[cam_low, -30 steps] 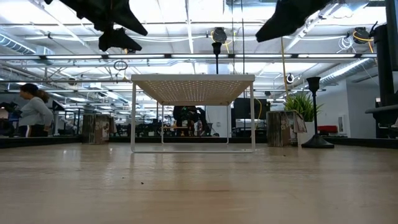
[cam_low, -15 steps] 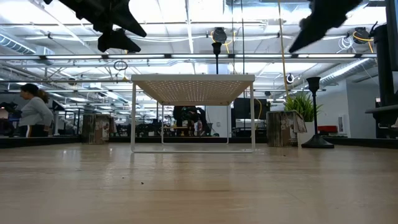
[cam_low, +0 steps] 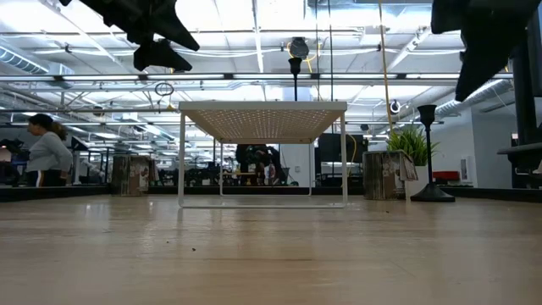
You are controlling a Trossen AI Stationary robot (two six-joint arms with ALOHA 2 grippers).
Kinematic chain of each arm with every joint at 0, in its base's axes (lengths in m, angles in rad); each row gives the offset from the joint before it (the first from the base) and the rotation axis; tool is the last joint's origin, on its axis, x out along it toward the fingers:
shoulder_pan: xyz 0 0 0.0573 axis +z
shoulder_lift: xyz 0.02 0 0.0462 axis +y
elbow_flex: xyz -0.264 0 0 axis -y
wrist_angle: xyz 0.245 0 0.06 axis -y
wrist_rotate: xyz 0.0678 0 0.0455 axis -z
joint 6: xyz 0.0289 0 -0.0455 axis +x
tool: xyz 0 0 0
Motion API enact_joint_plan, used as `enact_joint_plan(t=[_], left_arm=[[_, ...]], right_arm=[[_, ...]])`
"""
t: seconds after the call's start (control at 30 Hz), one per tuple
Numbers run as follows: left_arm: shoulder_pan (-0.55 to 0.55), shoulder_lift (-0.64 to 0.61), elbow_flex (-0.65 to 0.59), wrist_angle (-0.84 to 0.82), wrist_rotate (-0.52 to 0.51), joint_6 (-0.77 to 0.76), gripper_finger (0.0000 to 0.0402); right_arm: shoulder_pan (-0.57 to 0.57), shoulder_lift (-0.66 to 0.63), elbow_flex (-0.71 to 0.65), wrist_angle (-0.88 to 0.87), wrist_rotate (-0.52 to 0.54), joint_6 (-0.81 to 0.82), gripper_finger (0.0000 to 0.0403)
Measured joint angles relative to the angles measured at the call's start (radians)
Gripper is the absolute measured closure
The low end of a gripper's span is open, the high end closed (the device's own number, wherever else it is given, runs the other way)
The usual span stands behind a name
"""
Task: Pick & Place candle stick holders
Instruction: Put the top black candle holder on the shelf aligned with the black candle holder
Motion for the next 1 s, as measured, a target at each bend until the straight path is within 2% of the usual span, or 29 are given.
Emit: enact_joint_plan(t=[0.27, 0.47, 0.8, 1.0], left_arm=[[0.0, 0.0, 0.0, 0.0, 0.0, 0.002, 0.0131], [0.0, 0.0, 0.0, -0.002, 0.0, 0.002, 0.0131], [0.0, 0.0, 0.0, -0.008, 0.001, 0.01, 0.013], [0.0, 0.0, 0.0, -0.008, 0.001, 0.01, 0.0131]], right_arm=[[-0.001, 0.0, -0.156, 0.073, 0.011, 0.166, 0.0207], [-0.001, -0.005, -0.271, 0.159, 0.106, 0.299, 0.0207], [-0.002, -0.005, -0.339, 0.161, 0.243, 0.51, 0.0207], [-0.002, -0.005, -0.379, 0.225, 0.303, 0.559, 0.0207]])
